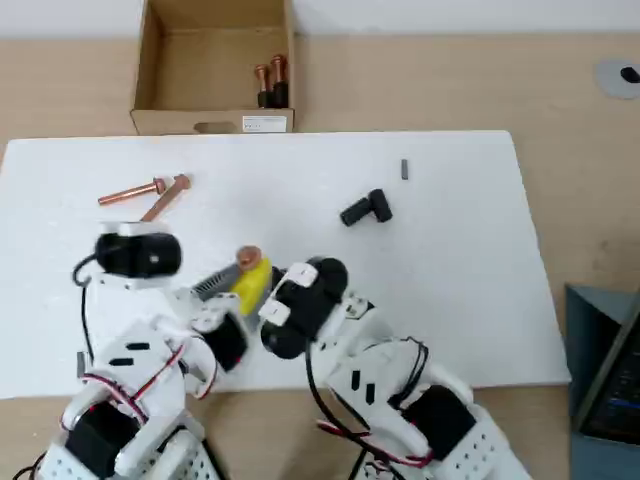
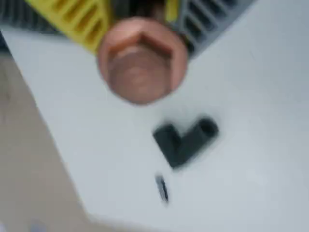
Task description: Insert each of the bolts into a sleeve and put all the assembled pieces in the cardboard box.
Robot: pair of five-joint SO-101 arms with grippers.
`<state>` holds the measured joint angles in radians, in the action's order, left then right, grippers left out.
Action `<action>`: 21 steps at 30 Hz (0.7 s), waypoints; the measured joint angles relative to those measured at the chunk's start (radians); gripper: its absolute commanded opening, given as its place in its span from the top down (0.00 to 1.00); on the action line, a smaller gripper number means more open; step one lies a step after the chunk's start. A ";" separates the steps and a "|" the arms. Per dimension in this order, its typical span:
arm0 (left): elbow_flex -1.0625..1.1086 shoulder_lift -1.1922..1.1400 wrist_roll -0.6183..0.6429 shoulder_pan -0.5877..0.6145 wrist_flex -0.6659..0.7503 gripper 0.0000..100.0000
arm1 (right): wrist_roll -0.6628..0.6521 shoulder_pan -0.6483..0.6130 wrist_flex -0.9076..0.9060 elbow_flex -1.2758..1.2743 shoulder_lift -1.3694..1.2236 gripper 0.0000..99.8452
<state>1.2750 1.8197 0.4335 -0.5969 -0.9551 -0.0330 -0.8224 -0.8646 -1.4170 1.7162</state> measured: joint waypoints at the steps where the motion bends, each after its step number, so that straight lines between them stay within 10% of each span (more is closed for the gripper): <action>1: 0.014 0.002 -0.014 -0.002 0.000 1.00 | 0.000 0.000 0.000 0.000 -0.003 0.99; 21: -0.060 0.002 -0.149 0.101 -0.075 0.85 | 0.000 -0.002 0.002 0.000 -0.005 0.99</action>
<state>1.2152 1.8213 0.2846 -0.4956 -1.0303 -0.0330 -0.8239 -0.8631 -1.4170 1.7116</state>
